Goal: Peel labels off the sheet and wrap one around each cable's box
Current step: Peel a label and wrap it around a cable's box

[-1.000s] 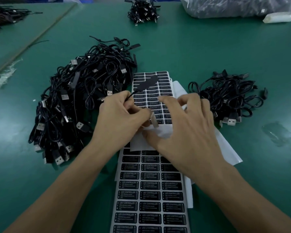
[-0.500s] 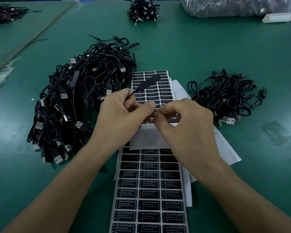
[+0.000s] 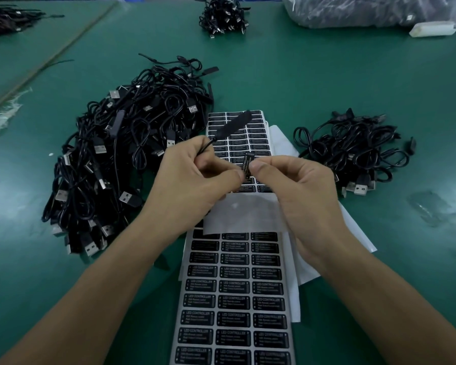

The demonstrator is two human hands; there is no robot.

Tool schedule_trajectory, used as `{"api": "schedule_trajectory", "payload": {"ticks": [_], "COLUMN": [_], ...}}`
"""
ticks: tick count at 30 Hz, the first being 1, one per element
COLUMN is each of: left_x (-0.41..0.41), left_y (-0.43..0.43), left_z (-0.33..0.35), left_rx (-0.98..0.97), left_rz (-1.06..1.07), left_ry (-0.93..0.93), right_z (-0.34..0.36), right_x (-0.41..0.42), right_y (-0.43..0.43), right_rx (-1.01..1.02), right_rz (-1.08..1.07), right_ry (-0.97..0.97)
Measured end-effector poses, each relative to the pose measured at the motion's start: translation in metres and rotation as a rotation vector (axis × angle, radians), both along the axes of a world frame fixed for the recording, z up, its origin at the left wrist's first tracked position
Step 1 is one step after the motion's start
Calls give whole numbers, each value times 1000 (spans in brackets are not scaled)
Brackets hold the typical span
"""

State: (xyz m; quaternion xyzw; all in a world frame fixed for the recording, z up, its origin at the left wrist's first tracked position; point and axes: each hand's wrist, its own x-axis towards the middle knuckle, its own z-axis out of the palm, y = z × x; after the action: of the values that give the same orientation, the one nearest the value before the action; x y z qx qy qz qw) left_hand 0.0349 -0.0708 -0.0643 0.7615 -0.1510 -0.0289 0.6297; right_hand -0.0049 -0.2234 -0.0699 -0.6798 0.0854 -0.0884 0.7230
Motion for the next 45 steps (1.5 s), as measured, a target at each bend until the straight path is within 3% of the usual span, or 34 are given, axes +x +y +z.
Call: {"api": "schedule_trajectory", "payload": {"ticks": [9,18,26,39,45], "left_x": [1,2,-2,-3,0], "left_y": [2,0,-2,0,0], "left_z": [-1,0,0,3,-1], "left_rx": [-22,-47,63,179,170], "left_rz": [20,115,31,-218,-169], "left_ry": [6,47,-12,-4,-32], "right_z": [0,0,2,-1,-1], "right_x": [1,2,0,3,5], "right_y": [-3,-4,-3,-1,-3], "right_rx": [-52,70,313,400,446], "right_rz": [8,-8,72,-1,2], "right_ry": [-21,-30,-109,-125,-160]}}
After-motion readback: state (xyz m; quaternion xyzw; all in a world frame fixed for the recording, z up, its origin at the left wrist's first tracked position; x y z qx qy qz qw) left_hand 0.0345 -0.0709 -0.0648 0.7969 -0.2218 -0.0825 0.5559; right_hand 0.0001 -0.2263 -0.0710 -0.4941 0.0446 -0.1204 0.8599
